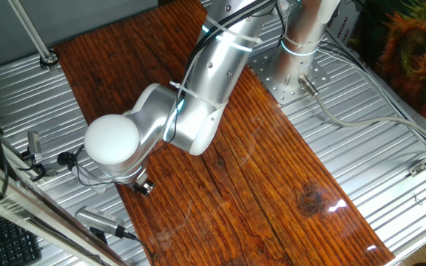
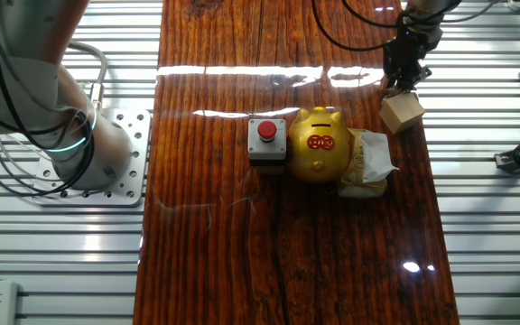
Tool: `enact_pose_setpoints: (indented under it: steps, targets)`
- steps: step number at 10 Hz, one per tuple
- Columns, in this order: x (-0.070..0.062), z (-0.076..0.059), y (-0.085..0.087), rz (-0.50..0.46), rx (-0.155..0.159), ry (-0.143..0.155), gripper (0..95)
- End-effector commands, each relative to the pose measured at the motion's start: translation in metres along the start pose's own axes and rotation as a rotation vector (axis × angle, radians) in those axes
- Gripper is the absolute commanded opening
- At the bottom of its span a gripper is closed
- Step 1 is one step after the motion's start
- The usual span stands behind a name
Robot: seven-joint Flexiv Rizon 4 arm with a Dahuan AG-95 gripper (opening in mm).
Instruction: Drop coins into a piggy bank
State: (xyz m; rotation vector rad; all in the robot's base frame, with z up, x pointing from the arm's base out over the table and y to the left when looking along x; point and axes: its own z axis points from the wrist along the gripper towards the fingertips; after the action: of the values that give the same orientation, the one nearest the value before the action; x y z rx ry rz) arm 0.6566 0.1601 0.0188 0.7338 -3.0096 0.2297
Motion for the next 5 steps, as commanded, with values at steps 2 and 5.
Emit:
enact_pose_setpoints:
  steps: [2,5]
  targets:
    - [0.0004,-0.0009,-0.0003,-0.003,0.006,0.003,19.0]
    - [0.0007,-0.0006,-0.0004,-0.006,0.007,0.003,19.0]
